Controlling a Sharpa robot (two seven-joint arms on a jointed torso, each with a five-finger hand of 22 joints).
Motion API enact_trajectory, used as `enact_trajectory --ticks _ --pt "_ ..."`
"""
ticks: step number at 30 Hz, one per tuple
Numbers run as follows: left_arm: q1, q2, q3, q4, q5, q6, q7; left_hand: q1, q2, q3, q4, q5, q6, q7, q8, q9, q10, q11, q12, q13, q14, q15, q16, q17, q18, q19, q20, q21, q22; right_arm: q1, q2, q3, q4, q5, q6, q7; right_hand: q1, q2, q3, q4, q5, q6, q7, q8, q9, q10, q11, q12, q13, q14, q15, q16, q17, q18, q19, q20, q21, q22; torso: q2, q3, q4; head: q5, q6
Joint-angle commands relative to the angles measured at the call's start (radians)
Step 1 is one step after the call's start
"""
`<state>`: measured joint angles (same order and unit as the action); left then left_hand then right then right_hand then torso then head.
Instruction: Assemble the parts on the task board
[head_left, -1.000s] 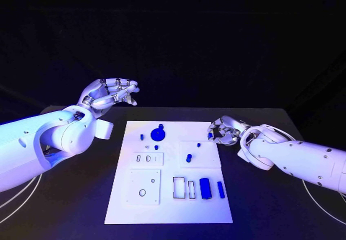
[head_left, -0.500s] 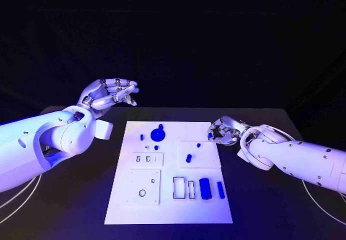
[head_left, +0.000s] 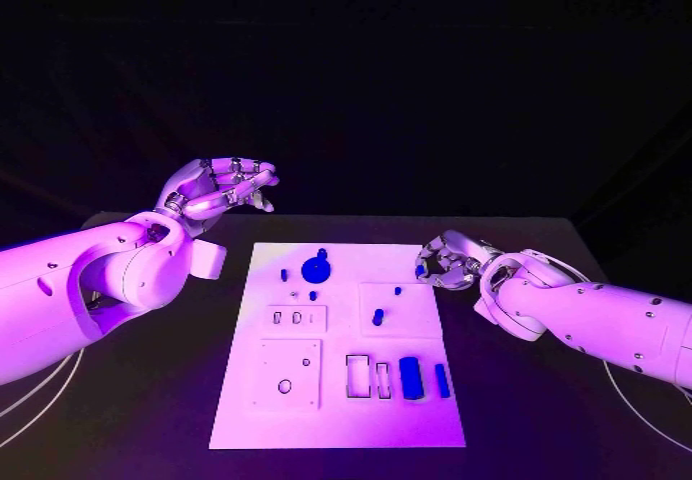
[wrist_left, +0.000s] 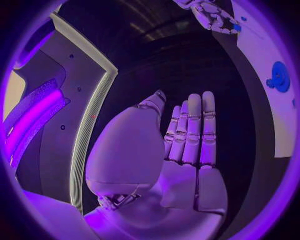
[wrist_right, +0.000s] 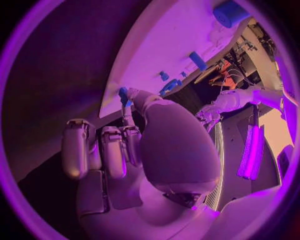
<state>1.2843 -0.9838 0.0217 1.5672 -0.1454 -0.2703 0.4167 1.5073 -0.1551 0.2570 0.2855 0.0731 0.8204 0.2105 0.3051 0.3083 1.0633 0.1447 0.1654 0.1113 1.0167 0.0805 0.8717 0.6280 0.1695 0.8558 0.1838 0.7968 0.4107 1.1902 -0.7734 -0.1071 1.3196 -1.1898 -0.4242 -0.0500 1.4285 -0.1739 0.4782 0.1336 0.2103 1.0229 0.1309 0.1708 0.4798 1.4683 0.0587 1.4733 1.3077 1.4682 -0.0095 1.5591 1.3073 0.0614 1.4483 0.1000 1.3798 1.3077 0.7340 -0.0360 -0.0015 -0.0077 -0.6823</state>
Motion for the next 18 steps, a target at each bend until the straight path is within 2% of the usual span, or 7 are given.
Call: enact_trajectory --ticks 1,6,10,15,18 --pt "0.001 0.001 0.001 0.002 0.005 0.014 0.009 -0.002 0.004 -0.003 -0.002 -0.002 -0.008 0.0 -0.004 0.001 -0.007 0.001 -0.001 0.001 -0.009 -0.001 0.004 -0.001 0.012 -0.007 -0.003 0.003 0.001 -0.001 0.001 0.0 0.006 -0.027 -0.048 -0.03 -0.01 0.002 0.005 -0.001 0.007 0.004 0.0 0.004 0.005 0.017 -0.008 0.005 0.148 0.096 -0.008 0.004 0.236 -0.011 0.002 -0.008 0.007 0.117 0.0 0.0005 -0.0006 0.003 -0.001" --pt "0.001 0.001 0.001 0.001 0.005 0.015 0.009 -0.002 0.004 -0.003 -0.002 -0.002 -0.008 0.0 -0.004 0.001 -0.007 0.001 -0.001 0.001 -0.009 -0.001 0.004 -0.001 0.012 -0.007 -0.003 0.003 0.001 0.003 -0.002 0.001 0.03 -0.044 -0.081 -0.056 -0.015 0.003 0.007 -0.001 0.01 0.002 -0.001 0.005 0.007 0.016 -0.009 0.004 0.147 0.096 -0.009 0.004 0.236 -0.013 0.005 -0.009 0.012 0.121 -0.001 0.0007 -0.0006 0.005 -0.003" --pt "0.001 0.001 0.001 0.0 0.005 0.015 0.009 -0.002 0.004 -0.003 -0.002 -0.002 -0.008 0.0 -0.004 0.001 -0.007 0.001 -0.001 0.001 -0.009 -0.001 0.004 -0.001 0.012 -0.007 -0.003 0.003 0.001 0.023 -0.005 0.003 0.064 -0.05 -0.1 -0.079 -0.02 0.002 0.007 -0.001 0.014 0.0 -0.001 0.006 0.008 0.016 -0.01 0.004 0.147 0.096 -0.009 0.004 0.235 -0.014 0.008 -0.01 0.016 0.124 -0.002 0.0005 -0.0005 0.007 -0.005" --pt "0.001 0.003 0.001 -0.002 0.006 0.015 0.009 -0.002 0.004 -0.003 -0.002 -0.002 -0.008 0.0 -0.004 0.001 -0.007 0.001 -0.001 0.001 -0.009 -0.001 0.004 -0.001 0.012 -0.007 -0.003 0.003 0.001 0.053 -0.004 0.005 0.13 -0.055 -0.108 -0.111 -0.025 0.001 0.008 -0.001 0.017 -0.001 -0.002 0.008 0.009 0.016 -0.011 0.003 0.146 0.096 -0.01 0.004 0.235 -0.015 0.011 -0.011 0.02 0.127 -0.004 -0.002 -0.0001 0.008 -0.005" --pt "0.001 0.005 0.0 -0.003 0.007 0.015 0.008 -0.002 0.004 -0.003 -0.002 -0.002 -0.008 0.0 -0.004 0.001 -0.007 0.001 -0.001 0.001 -0.009 -0.001 0.004 -0.001 0.012 -0.007 -0.003 0.003 0.001 0.065 0.014 0.005 0.181 -0.061 -0.104 -0.135 -0.027 0.001 0.008 -0.001 0.018 -0.001 -0.002 0.008 0.01 0.015 -0.011 0.002 0.145 0.096 -0.01 0.003 0.234 -0.015 0.012 -0.011 0.021 0.128 -0.005 -0.0013 -0.0009 0.012 -0.006"
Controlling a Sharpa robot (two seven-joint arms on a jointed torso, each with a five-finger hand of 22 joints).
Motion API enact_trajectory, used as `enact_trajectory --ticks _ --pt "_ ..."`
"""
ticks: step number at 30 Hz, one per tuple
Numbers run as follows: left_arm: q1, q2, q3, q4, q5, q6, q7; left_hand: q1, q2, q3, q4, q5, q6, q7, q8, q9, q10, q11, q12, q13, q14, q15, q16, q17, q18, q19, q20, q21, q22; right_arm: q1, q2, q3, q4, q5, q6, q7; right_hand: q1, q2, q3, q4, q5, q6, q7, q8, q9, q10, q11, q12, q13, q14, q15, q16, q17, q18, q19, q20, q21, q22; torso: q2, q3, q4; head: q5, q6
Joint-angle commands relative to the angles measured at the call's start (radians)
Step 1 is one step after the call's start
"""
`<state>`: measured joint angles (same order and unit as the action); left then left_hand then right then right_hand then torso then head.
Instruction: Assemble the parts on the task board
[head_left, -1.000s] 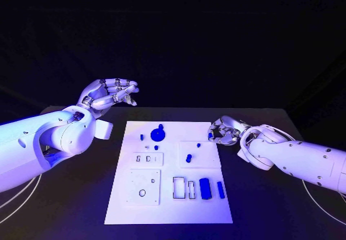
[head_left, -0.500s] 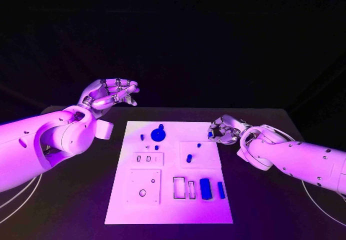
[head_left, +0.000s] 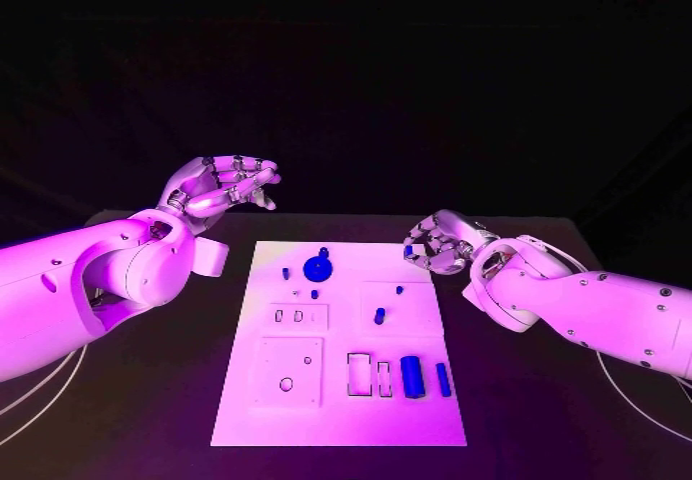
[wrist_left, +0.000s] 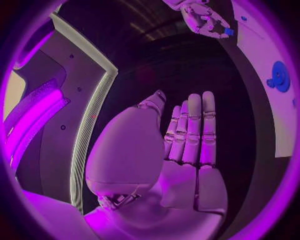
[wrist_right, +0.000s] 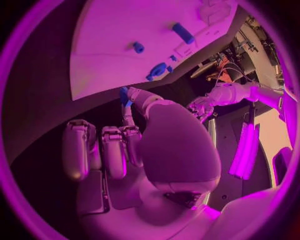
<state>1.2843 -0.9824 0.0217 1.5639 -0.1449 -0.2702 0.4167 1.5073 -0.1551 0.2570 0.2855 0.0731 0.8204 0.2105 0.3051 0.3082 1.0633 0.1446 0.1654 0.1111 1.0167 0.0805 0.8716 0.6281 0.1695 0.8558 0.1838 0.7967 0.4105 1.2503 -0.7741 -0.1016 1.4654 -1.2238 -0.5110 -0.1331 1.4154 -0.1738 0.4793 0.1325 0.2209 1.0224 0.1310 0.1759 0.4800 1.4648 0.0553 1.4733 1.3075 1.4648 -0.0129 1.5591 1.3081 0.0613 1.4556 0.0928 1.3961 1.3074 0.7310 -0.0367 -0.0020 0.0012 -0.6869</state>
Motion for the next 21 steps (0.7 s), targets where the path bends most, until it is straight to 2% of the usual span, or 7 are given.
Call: enact_trajectory --ticks 1,4,10,16,21 --pt "0.001 0.005 0.0 -0.001 0.007 0.015 0.008 -0.002 0.004 -0.003 -0.002 -0.002 -0.008 0.0 -0.004 0.001 -0.007 0.001 -0.001 0.001 -0.009 -0.001 0.004 -0.001 0.012 -0.007 -0.003 0.003 0.001 0.007 0.024 0.0 0.048 -0.028 -0.014 -0.059 -0.014 0.001 0.007 0.0 0.007 0.0 -0.002 0.003 0.009 0.018 -0.008 0.002 0.145 0.099 -0.007 0.003 0.233 -0.015 0.004 -0.004 0.004 0.128 -0.002 -0.0003 -0.0002 0.004 -0.001" --pt "0.001 0.008 -0.002 -0.003 0.008 0.015 0.007 -0.001 0.005 -0.002 -0.002 -0.002 -0.009 0.0 -0.004 0.002 -0.007 0.001 0.0 0.002 -0.009 -0.001 0.004 -0.001 0.012 -0.008 -0.003 0.004 0.002 0.009 0.055 0.0 0.076 -0.033 -0.004 -0.078 -0.016 0.001 0.007 0.0 0.008 -0.001 -0.003 0.004 0.01 0.016 -0.008 0.0 0.143 0.099 -0.007 0.003 0.231 -0.015 0.005 -0.004 0.004 0.128 -0.003 -0.0006 0.0004 0.007 -0.002" --pt "0.0 0.017 -0.006 -0.007 0.011 0.015 0.006 -0.001 0.005 -0.002 -0.002 -0.002 -0.008 0.0 -0.004 0.002 -0.007 0.001 0.0 0.002 -0.01 -0.001 0.004 -0.001 0.012 -0.008 -0.003 0.005 0.002 0.002 0.13 -0.006 0.114 -0.058 0.03 -0.123 -0.019 0.001 0.008 0.0 0.01 -0.002 -0.003 0.004 0.01 0.015 -0.008 -0.002 0.141 0.099 -0.007 0.002 0.23 -0.015 0.004 -0.004 0.003 0.127 -0.007 -0.0046 0.004 0.013 -0.007" --pt "0.0 0.021 -0.008 -0.009 0.014 0.012 0.005 -0.001 0.005 -0.002 -0.002 -0.002 -0.008 0.0 -0.004 0.002 -0.007 0.001 0.0 0.002 -0.01 -0.001 0.005 -0.001 0.012 -0.008 -0.003 0.005 0.002 -0.019 0.189 -0.015 0.115 -0.082 0.064 -0.159 -0.021 0.0 0.008 0.0 0.011 -0.003 -0.003 0.005 0.011 0.014 -0.008 -0.003 0.139 0.098 -0.007 0.002 0.229 -0.014 0.003 -0.005 0.001 0.126 -0.012 -0.0078 0.007 0.021 -0.011" --pt "0.0 0.022 -0.009 -0.009 0.016 0.011 0.004 -0.001 0.005 -0.002 -0.002 -0.002 -0.008 0.0 -0.004 0.002 -0.007 0.001 0.0 0.002 -0.01 -0.001 0.005 -0.001 0.012 -0.008 -0.003 0.005 0.002 -0.038 0.225 -0.021 0.105 -0.101 0.091 -0.182 -0.023 0.0 0.009 0.0 0.012 -0.004 -0.003 0.005 0.011 0.013 -0.008 -0.005 0.138 0.098 -0.007 0.002 0.227 -0.014 0.002 -0.005 -0.001 0.125 -0.013 -0.0089 0.0083 0.024 -0.015"
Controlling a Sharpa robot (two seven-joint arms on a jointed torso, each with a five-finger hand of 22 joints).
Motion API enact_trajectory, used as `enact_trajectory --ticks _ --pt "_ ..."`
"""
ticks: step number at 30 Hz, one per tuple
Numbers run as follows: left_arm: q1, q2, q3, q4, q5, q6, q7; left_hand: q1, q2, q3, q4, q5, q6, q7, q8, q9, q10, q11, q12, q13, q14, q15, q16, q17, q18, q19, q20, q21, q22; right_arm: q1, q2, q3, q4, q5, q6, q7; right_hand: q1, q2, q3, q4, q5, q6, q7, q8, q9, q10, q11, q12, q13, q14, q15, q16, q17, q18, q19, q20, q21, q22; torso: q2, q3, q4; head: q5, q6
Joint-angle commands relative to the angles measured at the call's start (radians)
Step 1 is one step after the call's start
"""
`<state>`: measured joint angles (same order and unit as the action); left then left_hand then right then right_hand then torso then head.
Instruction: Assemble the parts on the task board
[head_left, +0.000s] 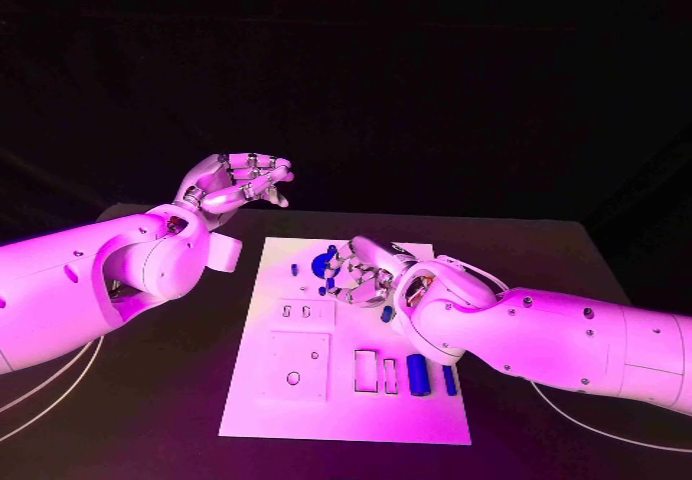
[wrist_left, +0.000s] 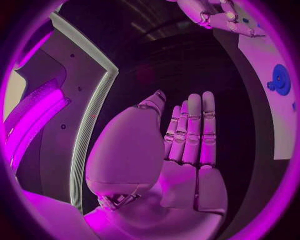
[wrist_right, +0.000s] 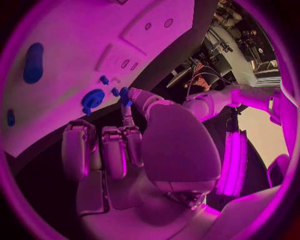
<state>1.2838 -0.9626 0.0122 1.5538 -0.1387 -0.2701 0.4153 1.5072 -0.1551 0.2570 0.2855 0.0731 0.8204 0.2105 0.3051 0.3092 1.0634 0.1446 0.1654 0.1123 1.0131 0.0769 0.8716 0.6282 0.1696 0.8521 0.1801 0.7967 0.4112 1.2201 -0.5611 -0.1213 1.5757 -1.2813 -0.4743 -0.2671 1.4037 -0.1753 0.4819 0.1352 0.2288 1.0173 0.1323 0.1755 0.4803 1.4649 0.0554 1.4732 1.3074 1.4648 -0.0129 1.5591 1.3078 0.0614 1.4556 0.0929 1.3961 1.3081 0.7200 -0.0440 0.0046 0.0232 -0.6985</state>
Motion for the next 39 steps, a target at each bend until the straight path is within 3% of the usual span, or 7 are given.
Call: enact_trajectory --ticks 1,18,39 --pt "0.001 0.003 0.0 0.001 0.01 0.01 0.005 -0.001 0.005 -0.002 -0.002 -0.002 -0.008 0.0 -0.004 0.001 -0.007 0.001 0.0 0.001 -0.006 0.002 0.005 -0.002 0.012 -0.004 0.001 0.005 0.001 -0.012 0.018 -0.002 -0.008 -0.048 0.059 -0.053 -0.012 0.001 0.006 -0.002 0.005 0.001 -0.004 0.005 0.011 0.013 -0.008 -0.005 0.138 0.098 -0.007 0.002 0.227 -0.014 0.002 -0.005 -0.001 0.124 -0.001 -0.0013 0.0006 0.004 -0.003" --pt "0.001 0.004 -0.001 0.002 0.01 0.011 0.004 -0.001 0.005 -0.002 -0.002 -0.002 -0.008 0.0 -0.004 0.001 -0.007 0.001 0.0 0.001 -0.006 0.002 0.005 -0.002 0.012 -0.004 0.001 0.005 0.001 -0.049 0.067 -0.011 -0.045 -0.134 0.079 -0.119 -0.037 -0.009 0.002 0.001 0.004 -0.004 -0.005 0.01 0.015 0.011 -0.009 -0.008 0.136 0.097 -0.008 0.001 0.225 -0.013 0.001 -0.006 -0.004 0.123 0.0 0.0013 0.0008 0.005 -0.008" --pt "0.001 0.003 -0.002 0.001 0.01 0.013 0.003 -0.001 0.005 -0.003 -0.001 -0.002 -0.007 0.0 -0.003 0.003 -0.006 0.001 0.002 0.002 -0.006 0.002 0.006 -0.002 0.012 -0.005 0.001 0.006 0.002 -0.066 0.082 -0.013 -0.077 -0.181 0.067 -0.147 -0.049 -0.015 -0.001 0.004 0.003 -0.004 -0.006 0.013 0.017 0.011 -0.01 -0.009 0.135 0.097 -0.009 0.0 0.224 -0.013 0.001 -0.006 -0.005 0.123 0.0 0.0007 -0.0001 0.008 -0.013"
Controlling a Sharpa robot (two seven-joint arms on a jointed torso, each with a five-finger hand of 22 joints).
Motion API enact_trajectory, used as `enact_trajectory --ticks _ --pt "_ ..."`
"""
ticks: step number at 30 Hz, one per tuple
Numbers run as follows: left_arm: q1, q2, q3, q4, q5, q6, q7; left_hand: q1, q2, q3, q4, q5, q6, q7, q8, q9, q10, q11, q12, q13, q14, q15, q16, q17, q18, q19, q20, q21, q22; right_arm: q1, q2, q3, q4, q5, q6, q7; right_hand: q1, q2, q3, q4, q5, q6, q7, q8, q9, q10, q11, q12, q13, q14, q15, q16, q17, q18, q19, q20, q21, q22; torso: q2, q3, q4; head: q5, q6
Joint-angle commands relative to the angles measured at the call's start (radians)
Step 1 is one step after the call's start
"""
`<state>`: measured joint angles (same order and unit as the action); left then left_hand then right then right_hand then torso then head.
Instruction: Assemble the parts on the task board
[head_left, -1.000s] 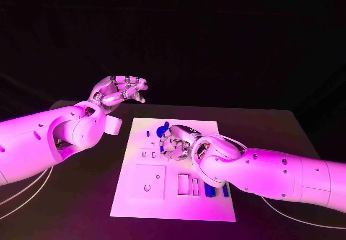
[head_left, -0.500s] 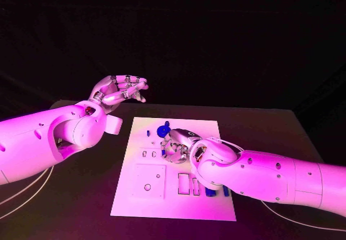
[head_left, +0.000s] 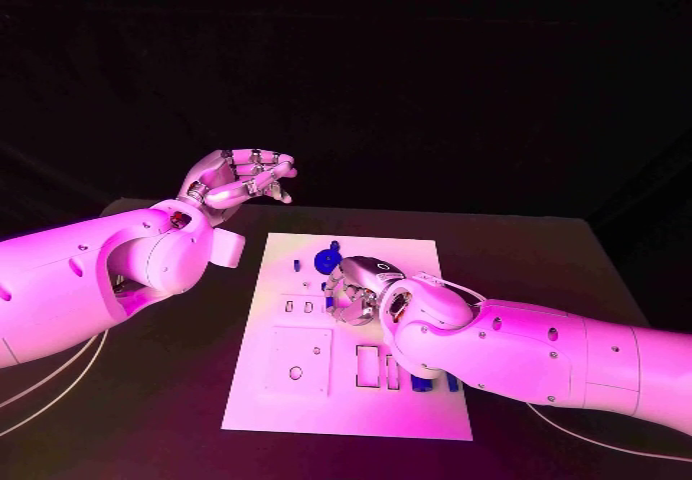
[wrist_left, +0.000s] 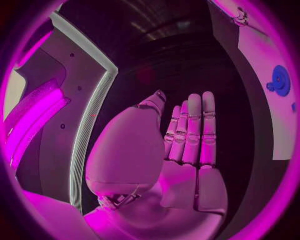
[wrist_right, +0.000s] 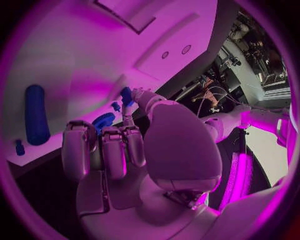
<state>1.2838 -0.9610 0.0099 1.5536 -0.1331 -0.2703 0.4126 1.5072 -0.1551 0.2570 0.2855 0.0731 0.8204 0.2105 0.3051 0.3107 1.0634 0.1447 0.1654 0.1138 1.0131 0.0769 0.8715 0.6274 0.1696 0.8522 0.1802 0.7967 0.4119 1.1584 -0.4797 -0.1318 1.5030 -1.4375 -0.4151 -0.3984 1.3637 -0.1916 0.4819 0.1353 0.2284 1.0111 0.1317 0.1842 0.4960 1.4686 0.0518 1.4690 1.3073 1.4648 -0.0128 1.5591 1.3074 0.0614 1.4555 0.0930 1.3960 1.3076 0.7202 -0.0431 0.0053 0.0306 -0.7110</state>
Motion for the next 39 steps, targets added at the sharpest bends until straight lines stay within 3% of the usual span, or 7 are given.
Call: enact_trajectory --ticks 1,24,36,39 --pt "0.001 0.001 0.001 0.001 0.005 0.013 0.006 -0.001 0.005 -0.003 -0.001 -0.002 -0.007 0.0 -0.003 0.001 -0.006 0.001 0.002 0.001 -0.006 0.002 0.006 -0.001 0.012 -0.005 0.001 0.006 0.001 -0.005 0.001 -0.002 -0.005 -0.025 0.008 -0.016 -0.011 0.0 -0.001 0.004 0.003 0.001 -0.005 0.005 0.002 0.007 -0.006 -0.005 0.135 0.097 -0.009 0.0 0.224 -0.013 0.002 -0.007 -0.005 0.124 0.0 0.0001 -0.0008 0.001 -0.001" --pt "0.001 0.0 0.0 0.0 0.005 0.014 0.004 -0.001 0.005 -0.003 -0.001 -0.002 -0.007 0.0 -0.003 0.001 -0.006 0.001 0.002 0.001 -0.006 0.002 0.006 -0.001 0.012 -0.005 0.001 0.006 0.001 -0.007 0.002 -0.002 -0.007 -0.026 0.022 -0.011 -0.045 -0.031 -0.013 0.012 -0.019 -0.04 0.007 -0.007 -0.002 -0.006 0.004 -0.02 0.12 0.096 -0.002 -0.002 0.219 -0.011 -0.003 -0.003 -0.016 0.118 -0.001 -0.0007 -0.0005 0.0 -0.002" --pt "0.0 0.0 -0.001 -0.003 0.005 0.014 0.004 -0.001 0.005 -0.003 -0.001 -0.002 -0.007 0.0 -0.003 0.001 -0.006 0.001 0.002 0.001 -0.006 0.002 0.006 -0.001 0.012 -0.005 0.001 0.006 0.001 -0.008 -0.001 -0.002 -0.001 -0.027 -0.014 -0.002 -0.067 -0.053 -0.04 0.027 -0.03 -0.089 0.023 -0.031 -0.011 -0.022 0.019 -0.035 0.104 0.095 0.011 -0.004 0.213 -0.01 -0.006 0.008 -0.027 0.113 -0.001 -0.0008 -0.0011 0.001 -0.001" --pt "0.0 0.0 -0.001 -0.005 0.005 0.016 0.002 -0.002 0.005 -0.004 0.0 -0.002 -0.006 -0.001 -0.002 0.003 -0.007 0.001 0.004 0.002 -0.007 0.002 0.008 -0.001 0.012 -0.007 0.001 0.008 0.002 -0.008 -0.002 -0.002 0.001 -0.028 -0.028 0.002 -0.074 -0.057 -0.086 0.044 -0.093 -0.105 0.026 -0.04 -0.014 -0.031 0.022 -0.043 0.095 0.094 0.015 -0.005 0.21 -0.009 -0.008 0.014 -0.033 0.111 -0.001 -0.001 -0.0011 0.001 -0.001"
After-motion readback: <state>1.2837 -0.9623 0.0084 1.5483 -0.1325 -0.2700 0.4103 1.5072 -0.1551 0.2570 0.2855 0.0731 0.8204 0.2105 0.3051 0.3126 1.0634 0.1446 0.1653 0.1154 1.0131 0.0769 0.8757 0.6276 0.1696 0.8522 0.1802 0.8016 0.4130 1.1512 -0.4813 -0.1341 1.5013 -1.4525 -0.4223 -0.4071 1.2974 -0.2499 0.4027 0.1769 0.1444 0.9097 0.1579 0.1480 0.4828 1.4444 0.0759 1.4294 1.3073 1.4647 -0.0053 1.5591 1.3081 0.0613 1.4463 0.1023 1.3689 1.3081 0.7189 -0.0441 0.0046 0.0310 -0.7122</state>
